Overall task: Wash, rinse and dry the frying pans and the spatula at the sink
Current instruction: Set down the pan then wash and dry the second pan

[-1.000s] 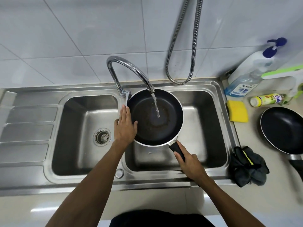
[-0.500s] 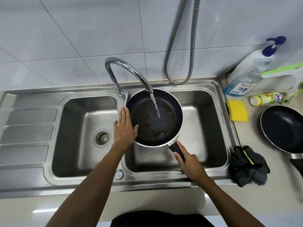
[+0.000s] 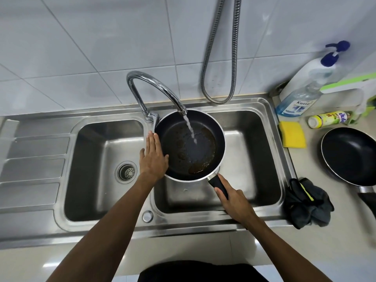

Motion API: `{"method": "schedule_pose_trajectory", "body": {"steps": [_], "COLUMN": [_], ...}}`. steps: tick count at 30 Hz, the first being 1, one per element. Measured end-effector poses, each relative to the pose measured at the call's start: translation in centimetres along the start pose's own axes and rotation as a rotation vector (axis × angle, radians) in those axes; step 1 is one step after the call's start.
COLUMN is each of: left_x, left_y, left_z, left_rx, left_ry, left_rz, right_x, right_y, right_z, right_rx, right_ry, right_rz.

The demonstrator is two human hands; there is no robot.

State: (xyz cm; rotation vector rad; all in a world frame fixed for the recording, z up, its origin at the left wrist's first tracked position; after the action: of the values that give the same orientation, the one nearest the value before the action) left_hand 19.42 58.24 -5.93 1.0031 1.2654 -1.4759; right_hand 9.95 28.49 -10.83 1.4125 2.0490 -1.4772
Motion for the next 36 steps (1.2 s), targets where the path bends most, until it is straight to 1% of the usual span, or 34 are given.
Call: {"method": "schedule_pose_trajectory", "body": {"steps": [4, 13, 20, 28, 31, 36], "left_x": [0.3, 2.0, 2.1, 2.2, 2.4, 2.8], "left_y": [-0.2, -1.6, -0.8, -0.6, -0.4, -0.8], "left_z": [0.3, 2.0, 1.7, 3.9, 3.7, 2.8], "left_rx": [-0.006, -0.044, 0.008, -0.034, -0.002, 0.101], "left_ry": [-0.002, -0.095, -0.023, -0.089, -0.115, -0.095], "left_rz": [0.013, 0.058, 0.067, 0.106, 0.113, 0.106], "right_x": [-0.1, 0.1, 0.1, -0.2, -0.3, -0.1], "right_y": [0.0, 0.2, 0.3, 0.0, -0.1, -0.1], "right_z": [-0.1, 0.1, 0.1, 0.0, -0.1, 0.0], "right_rx": [-0.009, -0.018, -0.017, -0.001, -0.004, -0.005], "right_ry": [0.008, 0.026, 0.017, 0.019, 0.016, 0.017], "right_rz": [-0.004, -0.001, -0.005, -0.005, -0.001, -0.012]}}
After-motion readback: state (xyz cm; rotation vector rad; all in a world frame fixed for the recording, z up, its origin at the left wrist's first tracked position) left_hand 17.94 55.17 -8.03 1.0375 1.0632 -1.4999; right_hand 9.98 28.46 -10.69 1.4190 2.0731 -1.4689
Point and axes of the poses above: each hand's wrist, its own y-axis towards the middle knuckle, its own x-axis out of the palm, z = x × y, the point moved 7 cm from there along y, towards the middle knuckle, and after that the axes turned 13 degrees about x, right-handed, at the moved point
